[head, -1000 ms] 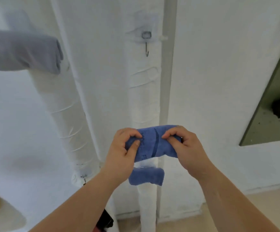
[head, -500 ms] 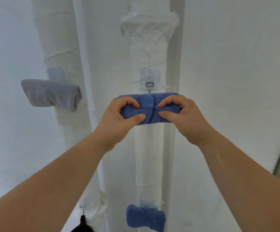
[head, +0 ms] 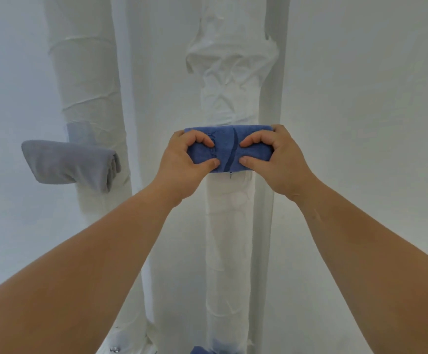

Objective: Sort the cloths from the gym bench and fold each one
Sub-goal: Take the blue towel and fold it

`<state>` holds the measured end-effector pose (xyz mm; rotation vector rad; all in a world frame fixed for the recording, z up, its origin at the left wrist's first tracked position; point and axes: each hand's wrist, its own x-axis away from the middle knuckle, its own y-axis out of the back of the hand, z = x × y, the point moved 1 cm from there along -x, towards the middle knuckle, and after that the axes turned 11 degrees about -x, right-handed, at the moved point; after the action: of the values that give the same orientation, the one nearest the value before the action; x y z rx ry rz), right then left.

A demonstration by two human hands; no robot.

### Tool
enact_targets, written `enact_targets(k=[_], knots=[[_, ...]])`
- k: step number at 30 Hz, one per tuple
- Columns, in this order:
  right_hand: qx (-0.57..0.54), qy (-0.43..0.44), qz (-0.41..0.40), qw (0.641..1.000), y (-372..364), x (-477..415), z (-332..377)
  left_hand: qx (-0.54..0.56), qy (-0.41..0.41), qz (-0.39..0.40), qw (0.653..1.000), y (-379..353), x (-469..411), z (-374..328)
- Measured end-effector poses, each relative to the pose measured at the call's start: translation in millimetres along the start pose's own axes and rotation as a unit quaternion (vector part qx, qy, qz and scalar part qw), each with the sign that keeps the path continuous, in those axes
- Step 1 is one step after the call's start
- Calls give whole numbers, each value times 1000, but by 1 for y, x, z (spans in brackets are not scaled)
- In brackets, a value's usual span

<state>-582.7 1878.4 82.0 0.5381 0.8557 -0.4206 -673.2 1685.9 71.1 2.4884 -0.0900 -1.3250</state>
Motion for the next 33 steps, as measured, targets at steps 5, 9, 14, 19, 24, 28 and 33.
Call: enact_targets(k=[5, 9, 14, 19, 24, 28, 33], knots=[[9, 9, -10, 1000, -4, 5, -3, 10, -12, 9, 1000, -4, 2, 8], [13, -1, 2, 1000, -4, 20, -8, 24, -14, 26, 999, -9, 11, 14], [-12, -33, -11, 999, -4, 21, -13, 40, -12, 29, 999, -11, 13, 16], [34, 5, -35, 999, -9, 26, -13, -111, -123, -9, 986, -4, 16, 20], [291, 154, -71, 941, -19, 30, -11, -347, -308, -95, 881, -16, 18, 23], [432, 197, -38, 879, -29, 32, -27, -425, -338, -80, 836, -28, 22, 38], [461, 181, -22, 868, -31, 29, -41, -391, -292, -60, 871, -42, 24, 48]])
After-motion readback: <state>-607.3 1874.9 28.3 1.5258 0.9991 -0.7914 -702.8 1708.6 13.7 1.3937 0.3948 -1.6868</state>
